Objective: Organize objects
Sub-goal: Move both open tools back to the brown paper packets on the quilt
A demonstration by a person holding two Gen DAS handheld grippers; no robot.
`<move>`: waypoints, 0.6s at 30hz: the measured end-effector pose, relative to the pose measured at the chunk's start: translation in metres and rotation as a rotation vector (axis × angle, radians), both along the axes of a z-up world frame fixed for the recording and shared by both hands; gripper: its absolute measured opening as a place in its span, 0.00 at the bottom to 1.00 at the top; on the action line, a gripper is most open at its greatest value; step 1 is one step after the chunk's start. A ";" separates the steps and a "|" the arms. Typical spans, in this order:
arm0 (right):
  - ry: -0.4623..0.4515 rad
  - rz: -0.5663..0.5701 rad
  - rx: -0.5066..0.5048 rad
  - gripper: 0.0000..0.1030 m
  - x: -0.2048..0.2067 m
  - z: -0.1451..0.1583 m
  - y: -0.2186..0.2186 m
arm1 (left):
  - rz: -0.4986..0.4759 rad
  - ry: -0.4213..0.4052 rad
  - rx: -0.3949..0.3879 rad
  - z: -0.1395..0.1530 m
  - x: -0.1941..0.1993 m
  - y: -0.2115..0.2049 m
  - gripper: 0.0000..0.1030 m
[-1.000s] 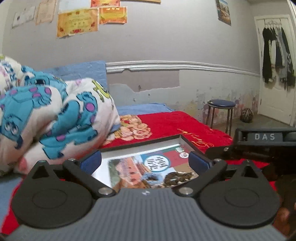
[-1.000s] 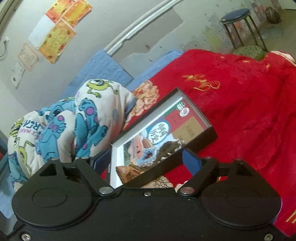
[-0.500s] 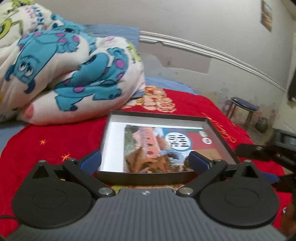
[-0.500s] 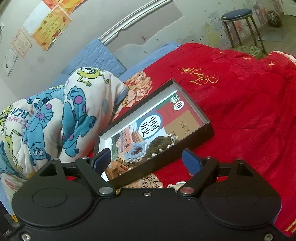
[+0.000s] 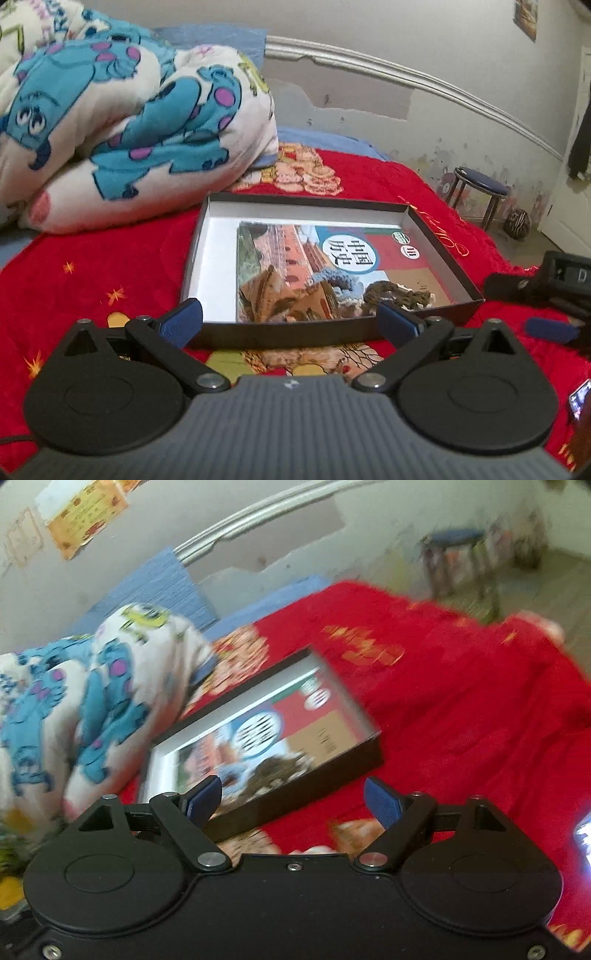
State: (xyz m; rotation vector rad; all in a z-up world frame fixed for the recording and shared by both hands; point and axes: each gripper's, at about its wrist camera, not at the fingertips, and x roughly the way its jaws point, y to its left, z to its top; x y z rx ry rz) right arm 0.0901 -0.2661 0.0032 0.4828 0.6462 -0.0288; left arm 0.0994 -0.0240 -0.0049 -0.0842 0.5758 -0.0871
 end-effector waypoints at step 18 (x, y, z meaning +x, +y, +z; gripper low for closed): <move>0.013 -0.069 -0.034 0.82 -0.011 0.003 -0.013 | -0.215 -0.057 0.000 0.015 -0.022 -0.017 1.00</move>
